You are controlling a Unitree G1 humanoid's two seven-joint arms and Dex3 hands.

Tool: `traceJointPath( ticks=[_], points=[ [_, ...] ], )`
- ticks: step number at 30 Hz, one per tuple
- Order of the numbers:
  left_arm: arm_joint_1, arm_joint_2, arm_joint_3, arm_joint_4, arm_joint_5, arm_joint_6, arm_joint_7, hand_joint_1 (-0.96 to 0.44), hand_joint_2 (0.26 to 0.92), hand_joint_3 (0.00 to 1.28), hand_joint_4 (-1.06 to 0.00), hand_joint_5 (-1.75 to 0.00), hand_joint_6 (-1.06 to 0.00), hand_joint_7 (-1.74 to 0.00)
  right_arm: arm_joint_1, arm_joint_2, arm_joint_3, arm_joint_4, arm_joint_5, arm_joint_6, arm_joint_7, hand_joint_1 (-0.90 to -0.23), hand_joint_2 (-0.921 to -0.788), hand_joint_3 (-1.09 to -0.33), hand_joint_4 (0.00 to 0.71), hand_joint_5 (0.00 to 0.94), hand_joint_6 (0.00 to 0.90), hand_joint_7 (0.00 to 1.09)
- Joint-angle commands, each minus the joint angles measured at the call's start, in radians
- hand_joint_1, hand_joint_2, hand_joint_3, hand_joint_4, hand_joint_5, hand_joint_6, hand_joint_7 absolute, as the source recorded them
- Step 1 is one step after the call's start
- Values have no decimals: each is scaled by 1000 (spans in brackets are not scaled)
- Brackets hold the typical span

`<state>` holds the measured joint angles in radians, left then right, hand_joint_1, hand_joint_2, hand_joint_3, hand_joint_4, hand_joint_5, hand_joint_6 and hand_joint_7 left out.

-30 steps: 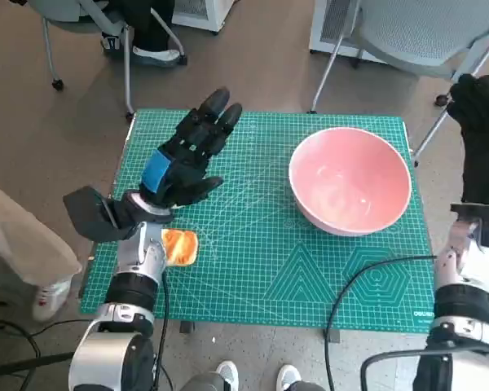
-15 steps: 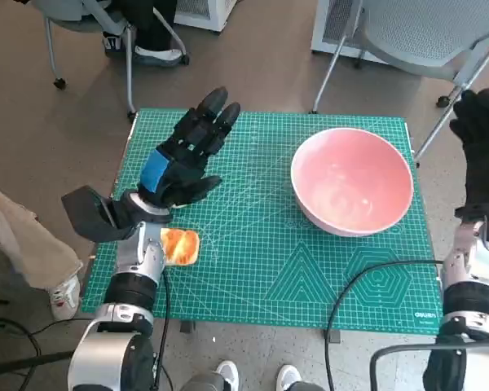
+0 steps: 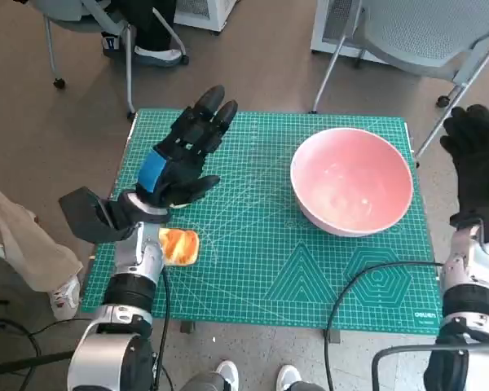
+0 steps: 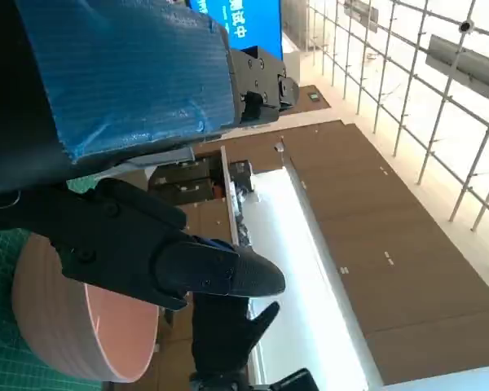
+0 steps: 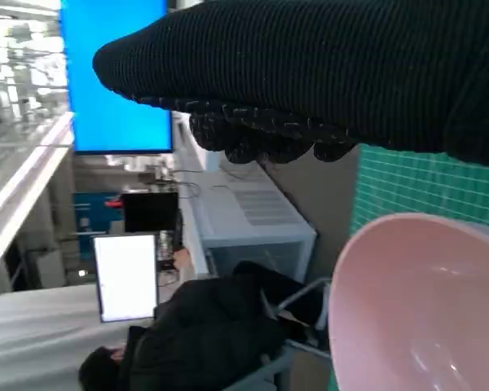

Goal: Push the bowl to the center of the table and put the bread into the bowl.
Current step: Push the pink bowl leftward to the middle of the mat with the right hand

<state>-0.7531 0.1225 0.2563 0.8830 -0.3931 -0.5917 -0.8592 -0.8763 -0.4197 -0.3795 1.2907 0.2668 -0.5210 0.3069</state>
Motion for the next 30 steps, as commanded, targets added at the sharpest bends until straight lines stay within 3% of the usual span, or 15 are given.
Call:
traceJointPath(
  ticks=[1, 18, 30],
  points=[
    [16, 13, 7, -15, -8, 4, 0, -558, 921, 177, -32, 0, -175, -1, 18, 22, -3, 26, -19, 55, -10, -646, -921, -895, 86, 5, 96, 216],
    [22, 28, 9, -35, -17, 23, -5, -550, 921, 174, -32, 0, -175, -1, 14, 54, -13, 40, -37, 168, -57, -682, -921, -899, 102, 7, 121, 189],
    [36, 38, 10, -69, -16, 44, 0, -549, 921, 173, -32, 0, -175, 0, 21, 63, -33, 39, -42, 194, -77, -693, -921, -871, 124, 10, 159, 178]
  ],
)
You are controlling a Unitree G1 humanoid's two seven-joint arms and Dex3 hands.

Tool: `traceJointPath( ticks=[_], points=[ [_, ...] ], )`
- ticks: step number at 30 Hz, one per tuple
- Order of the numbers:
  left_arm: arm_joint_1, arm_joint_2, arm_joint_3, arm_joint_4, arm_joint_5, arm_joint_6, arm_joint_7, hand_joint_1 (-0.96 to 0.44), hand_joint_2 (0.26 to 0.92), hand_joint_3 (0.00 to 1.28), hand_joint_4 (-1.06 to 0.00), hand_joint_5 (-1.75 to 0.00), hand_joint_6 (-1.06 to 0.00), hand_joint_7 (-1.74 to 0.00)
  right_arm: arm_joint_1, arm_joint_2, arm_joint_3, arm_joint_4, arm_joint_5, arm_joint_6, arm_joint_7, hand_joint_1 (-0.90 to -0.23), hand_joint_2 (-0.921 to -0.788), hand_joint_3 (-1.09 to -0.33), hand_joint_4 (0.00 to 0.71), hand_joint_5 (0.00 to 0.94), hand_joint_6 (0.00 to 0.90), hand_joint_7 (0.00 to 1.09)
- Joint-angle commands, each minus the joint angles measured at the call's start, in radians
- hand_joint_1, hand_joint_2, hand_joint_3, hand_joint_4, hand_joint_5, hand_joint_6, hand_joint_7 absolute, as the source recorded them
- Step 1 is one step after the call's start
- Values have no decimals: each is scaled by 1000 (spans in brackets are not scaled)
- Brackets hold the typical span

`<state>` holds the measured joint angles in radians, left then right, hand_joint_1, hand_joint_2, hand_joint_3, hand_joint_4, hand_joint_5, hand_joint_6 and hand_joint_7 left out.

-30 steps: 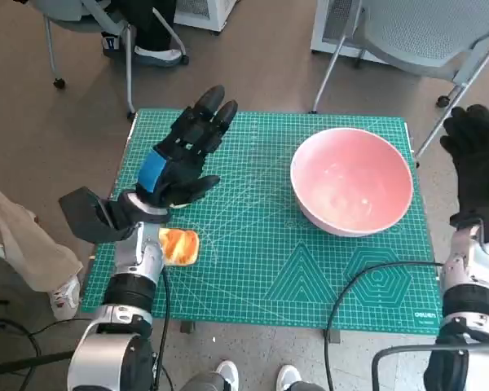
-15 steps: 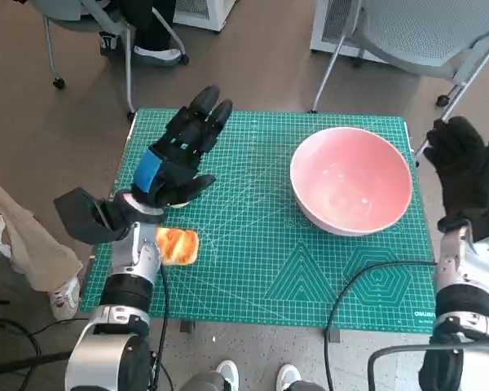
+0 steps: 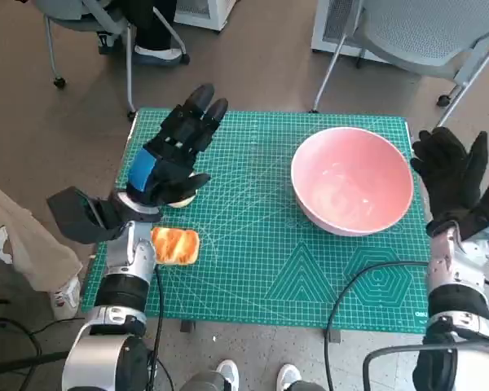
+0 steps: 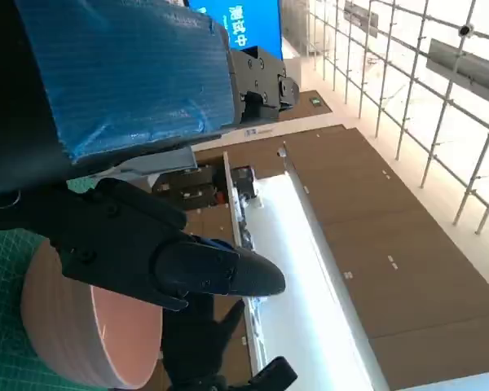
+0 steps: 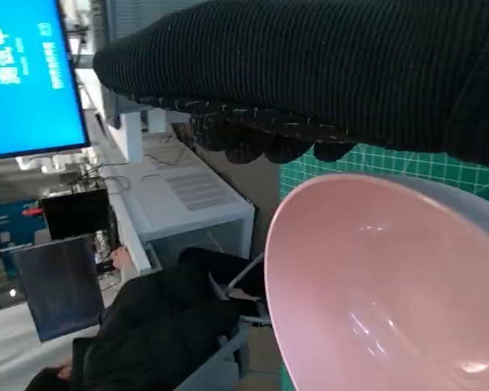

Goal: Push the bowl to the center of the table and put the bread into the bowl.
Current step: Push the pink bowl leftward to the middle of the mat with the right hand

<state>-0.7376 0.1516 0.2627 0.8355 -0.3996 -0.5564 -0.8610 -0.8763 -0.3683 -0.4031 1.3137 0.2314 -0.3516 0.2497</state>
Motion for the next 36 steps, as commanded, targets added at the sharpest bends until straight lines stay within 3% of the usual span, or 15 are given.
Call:
traceJointPath(
  ticks=[1, 36],
  points=[
    [22, 10, 3, -23, -9, 9, 2, -549, 921, 173, -32, 0, -175, 0, 21, 12, -10, 16, -8, 26, -21, -692, -921, -871, 125, 10, 162, 177],
    [40, 22, 3, -47, -6, 25, 10, -533, 921, 158, -32, 0, -174, 0, 46, 10, -27, 17, -17, 32, -31, -698, -921, -838, 142, 3, 191, 133]
  ],
)
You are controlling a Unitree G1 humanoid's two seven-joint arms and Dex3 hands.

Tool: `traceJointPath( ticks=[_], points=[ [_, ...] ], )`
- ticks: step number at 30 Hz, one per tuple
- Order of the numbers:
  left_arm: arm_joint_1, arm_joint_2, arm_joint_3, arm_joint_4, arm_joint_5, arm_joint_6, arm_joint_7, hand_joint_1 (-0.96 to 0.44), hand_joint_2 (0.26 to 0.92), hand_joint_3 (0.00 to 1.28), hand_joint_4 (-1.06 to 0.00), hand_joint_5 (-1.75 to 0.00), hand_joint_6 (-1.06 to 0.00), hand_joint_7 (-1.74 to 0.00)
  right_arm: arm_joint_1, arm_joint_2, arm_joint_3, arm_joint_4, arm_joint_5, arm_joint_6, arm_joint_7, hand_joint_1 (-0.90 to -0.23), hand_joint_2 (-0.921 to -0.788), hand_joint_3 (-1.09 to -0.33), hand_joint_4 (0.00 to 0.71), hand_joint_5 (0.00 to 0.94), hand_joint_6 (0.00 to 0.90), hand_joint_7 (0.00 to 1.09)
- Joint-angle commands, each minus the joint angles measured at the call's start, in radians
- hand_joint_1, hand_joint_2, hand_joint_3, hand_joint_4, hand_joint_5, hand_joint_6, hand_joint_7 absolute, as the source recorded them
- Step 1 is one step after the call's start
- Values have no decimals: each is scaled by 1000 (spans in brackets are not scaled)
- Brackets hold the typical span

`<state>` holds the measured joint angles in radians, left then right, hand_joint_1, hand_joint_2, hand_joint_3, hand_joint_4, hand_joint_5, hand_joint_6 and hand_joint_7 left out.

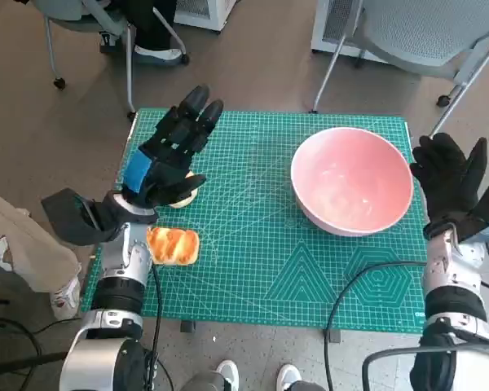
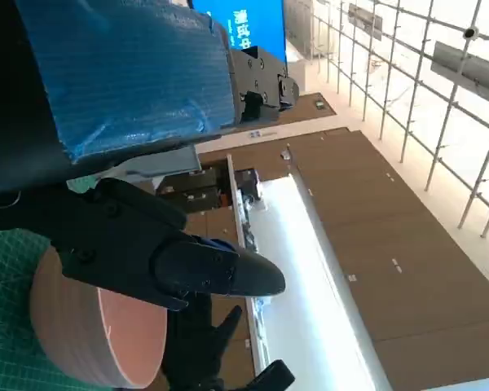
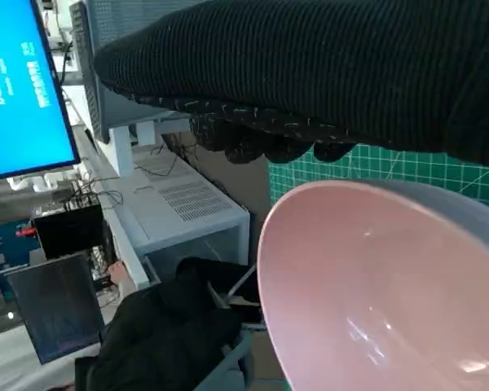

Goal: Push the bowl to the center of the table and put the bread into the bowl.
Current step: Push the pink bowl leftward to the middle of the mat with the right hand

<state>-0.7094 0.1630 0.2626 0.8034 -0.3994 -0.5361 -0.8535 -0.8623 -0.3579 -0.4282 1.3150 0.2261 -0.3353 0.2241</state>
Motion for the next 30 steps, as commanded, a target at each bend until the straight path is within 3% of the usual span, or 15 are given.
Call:
traceJointPath(
  ticks=[1, 17, 30],
  points=[
    [11, 11, 3, -15, -7, 5, 2, -533, 921, 158, -32, 0, -174, 0, 32, -1, -3, 15, -11, 16, -5, -698, -921, -838, 143, 4, 192, 132],
    [15, 17, 5, -18, -9, 9, 6, -531, 921, 145, -32, 0, -183, -4, 44, 24, -2, 19, -13, 18, -7, -691, -921, -816, 156, 6, 218, 124],
    [17, 19, 7, -19, -8, 7, 9, -526, 921, 141, -31, 0, -184, -4, 35, 71, 9, 19, -31, 22, -10, -688, -921, -807, 156, 3, 232, 117]
  ],
)
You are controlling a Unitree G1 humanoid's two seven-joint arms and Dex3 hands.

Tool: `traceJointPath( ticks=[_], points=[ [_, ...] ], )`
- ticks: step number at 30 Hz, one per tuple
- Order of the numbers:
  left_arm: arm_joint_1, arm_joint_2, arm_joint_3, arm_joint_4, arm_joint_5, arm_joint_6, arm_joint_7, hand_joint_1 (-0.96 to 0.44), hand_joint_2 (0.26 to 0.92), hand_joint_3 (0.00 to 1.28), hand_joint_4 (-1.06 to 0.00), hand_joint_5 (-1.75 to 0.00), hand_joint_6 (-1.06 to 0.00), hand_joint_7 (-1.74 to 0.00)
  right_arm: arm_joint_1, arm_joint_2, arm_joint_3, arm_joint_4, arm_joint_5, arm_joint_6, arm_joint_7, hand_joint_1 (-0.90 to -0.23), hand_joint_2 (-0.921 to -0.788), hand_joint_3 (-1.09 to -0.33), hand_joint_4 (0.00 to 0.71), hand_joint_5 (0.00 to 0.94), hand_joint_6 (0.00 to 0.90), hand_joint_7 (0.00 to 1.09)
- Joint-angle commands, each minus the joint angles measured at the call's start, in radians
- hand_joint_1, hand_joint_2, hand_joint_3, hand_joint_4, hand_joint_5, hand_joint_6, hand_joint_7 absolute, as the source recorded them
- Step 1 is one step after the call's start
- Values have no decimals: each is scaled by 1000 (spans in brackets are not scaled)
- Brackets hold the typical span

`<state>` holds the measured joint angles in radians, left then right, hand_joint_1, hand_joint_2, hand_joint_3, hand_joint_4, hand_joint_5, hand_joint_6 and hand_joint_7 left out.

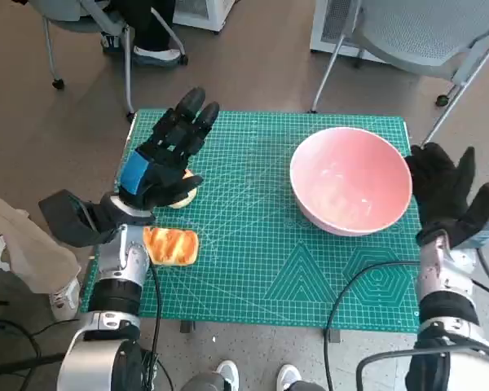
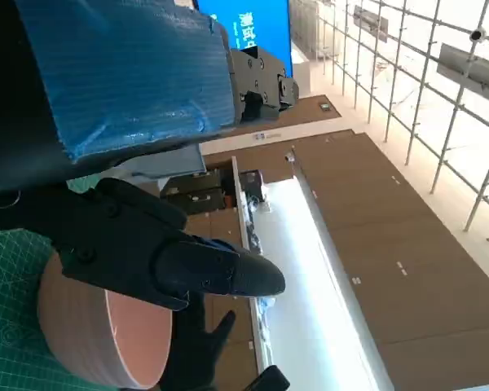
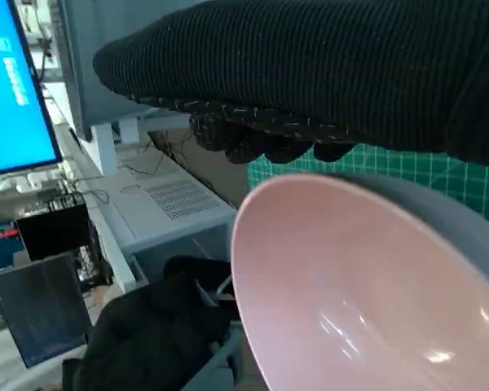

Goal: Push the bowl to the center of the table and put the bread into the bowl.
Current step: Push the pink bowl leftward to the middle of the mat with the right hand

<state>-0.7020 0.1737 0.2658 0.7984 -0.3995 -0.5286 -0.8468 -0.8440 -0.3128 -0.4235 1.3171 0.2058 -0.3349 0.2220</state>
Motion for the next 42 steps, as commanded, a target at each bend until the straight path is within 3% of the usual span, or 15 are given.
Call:
traceJointPath(
  ticks=[1, 17, 31, 39, 42],
  points=[
    [9, 8, 4, -14, -8, 0, 3, -526, 921, 141, -31, 0, -184, -4, 17, 29, 5, 17, -12, 21, -8, -688, -921, -807, 156, 3, 233, 117],
    [19, 8, 4, -24, -7, -5, 11, -514, 921, 142, -30, -1, -184, -3, 4, 93, 6, 18, -21, 30, 1, -655, -921, -835, 188, 10, 257, 116],
    [32, 4, 3, -47, -6, 3, 27, -512, 921, 145, -30, -1, -187, -4, -10, 134, 26, 17, -37, 34, 3, -662, -921, -801, 178, 2, 241, 96],
    [39, 1, 0, -56, -7, 7, 36, -512, 921, 139, -30, 0, -193, -7, -20, 155, 32, 17, -47, 32, 10, -711, -921, -789, 178, 1, 234, 88],
    [42, -1, -1, -62, -8, 10, 38, -514, 921, 135, -30, 0, -194, -7, -25, 162, 30, 17, -46, 34, 13, -689, -921, -792, 179, 2, 246, 93]
  ],
)
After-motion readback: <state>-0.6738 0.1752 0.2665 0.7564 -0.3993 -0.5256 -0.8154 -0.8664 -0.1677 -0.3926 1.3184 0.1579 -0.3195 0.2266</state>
